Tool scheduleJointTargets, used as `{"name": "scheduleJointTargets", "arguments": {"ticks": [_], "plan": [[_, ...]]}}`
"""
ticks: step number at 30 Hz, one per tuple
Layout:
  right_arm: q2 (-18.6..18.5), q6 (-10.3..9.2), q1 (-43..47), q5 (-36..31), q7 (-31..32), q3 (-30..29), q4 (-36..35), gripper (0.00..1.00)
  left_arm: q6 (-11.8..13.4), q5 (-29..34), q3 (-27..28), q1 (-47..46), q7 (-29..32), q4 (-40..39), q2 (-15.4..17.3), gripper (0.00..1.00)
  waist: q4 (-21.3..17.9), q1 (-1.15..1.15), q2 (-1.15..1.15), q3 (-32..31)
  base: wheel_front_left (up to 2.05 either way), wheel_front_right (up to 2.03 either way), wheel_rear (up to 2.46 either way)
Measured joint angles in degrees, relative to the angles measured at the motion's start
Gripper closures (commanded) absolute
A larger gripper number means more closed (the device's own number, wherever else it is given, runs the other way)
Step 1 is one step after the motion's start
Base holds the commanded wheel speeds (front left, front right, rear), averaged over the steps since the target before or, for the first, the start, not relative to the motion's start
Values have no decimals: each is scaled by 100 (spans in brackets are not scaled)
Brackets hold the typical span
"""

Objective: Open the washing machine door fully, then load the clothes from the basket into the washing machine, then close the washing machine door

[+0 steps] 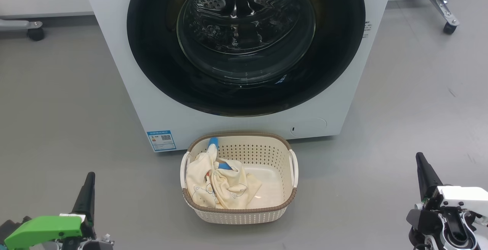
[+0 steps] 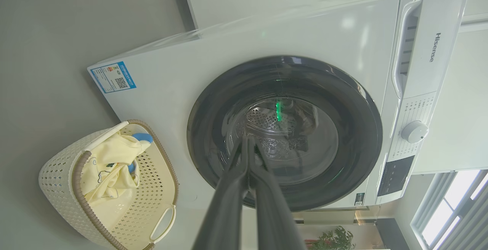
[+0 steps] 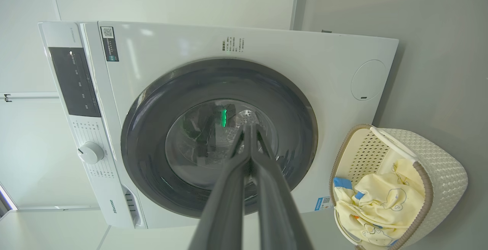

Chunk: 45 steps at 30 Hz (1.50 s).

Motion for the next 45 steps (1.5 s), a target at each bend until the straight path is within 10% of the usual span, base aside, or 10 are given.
{"name": "scheduleJointTargets", "arguments": {"ticks": [8, 9, 45], "plan": [[5, 0, 0, -1, 0, -3, -1, 100, 0, 1, 7, 0, 40, 0, -4, 100, 0, 0, 0, 0, 0, 0, 0], [14, -2, 12, 0, -1, -4, 22, 0, 4, -1, 1, 11, 40, 16, -8, 0, 0, 0, 0, 0, 0, 0, 0], [-7, -3, 142, -543, -313, 88, -9, 0, 5, 413, -179, 110, -304, -21, -185, 0, 2, 0, 0, 25, 0, 0, 0]]}}
